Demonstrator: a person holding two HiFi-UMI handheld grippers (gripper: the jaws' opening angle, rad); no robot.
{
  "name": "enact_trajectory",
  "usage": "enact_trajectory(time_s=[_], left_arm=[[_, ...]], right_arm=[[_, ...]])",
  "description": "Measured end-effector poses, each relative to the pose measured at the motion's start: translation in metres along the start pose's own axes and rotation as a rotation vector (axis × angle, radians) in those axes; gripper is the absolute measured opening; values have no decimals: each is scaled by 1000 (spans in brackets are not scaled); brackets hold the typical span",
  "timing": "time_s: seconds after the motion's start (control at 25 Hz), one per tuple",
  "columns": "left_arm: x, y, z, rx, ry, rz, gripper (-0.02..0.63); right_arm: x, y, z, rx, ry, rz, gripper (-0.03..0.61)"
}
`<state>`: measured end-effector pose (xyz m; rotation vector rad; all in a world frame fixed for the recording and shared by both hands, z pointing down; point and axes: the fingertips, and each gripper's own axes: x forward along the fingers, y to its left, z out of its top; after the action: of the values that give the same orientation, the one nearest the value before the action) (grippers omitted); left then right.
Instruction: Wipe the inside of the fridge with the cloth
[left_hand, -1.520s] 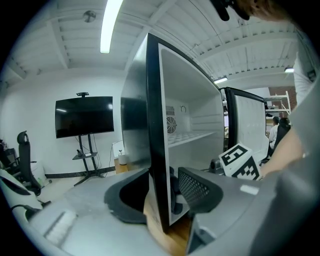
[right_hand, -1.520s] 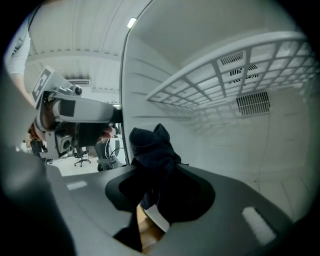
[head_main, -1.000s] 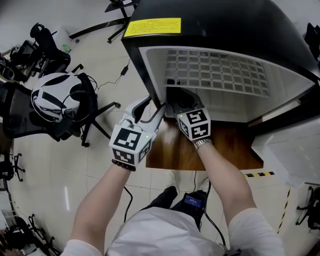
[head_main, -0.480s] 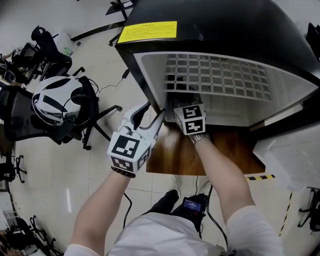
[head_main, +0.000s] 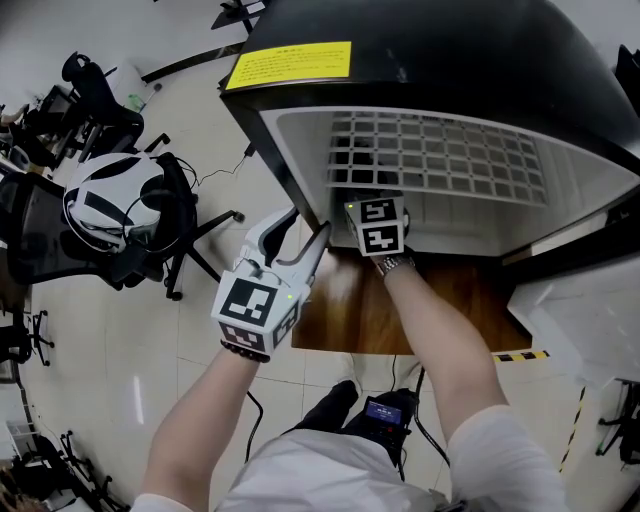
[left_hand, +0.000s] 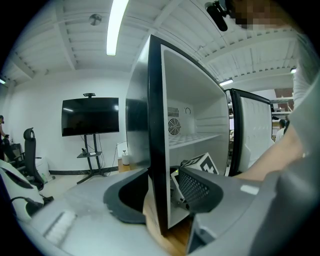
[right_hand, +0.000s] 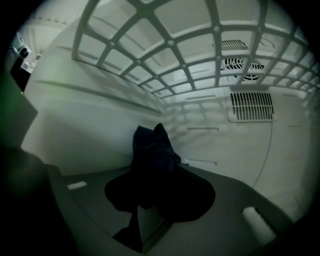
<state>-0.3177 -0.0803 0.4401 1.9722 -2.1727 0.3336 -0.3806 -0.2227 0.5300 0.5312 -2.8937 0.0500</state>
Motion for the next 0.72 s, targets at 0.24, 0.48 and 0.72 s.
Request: enact_trajectory(time_s=[0.24, 0.48, 0.72], left_arm=[[0, 0, -1, 8, 3, -7, 186], [0, 2, -3, 38, 5, -5, 186], [0, -1, -2, 31, 6, -3, 186]], right_arm=[[10, -7, 0, -5, -2, -24, 126], [19, -16, 1, -12, -4, -57, 126], [21, -28, -1, -18, 2, -98, 126]])
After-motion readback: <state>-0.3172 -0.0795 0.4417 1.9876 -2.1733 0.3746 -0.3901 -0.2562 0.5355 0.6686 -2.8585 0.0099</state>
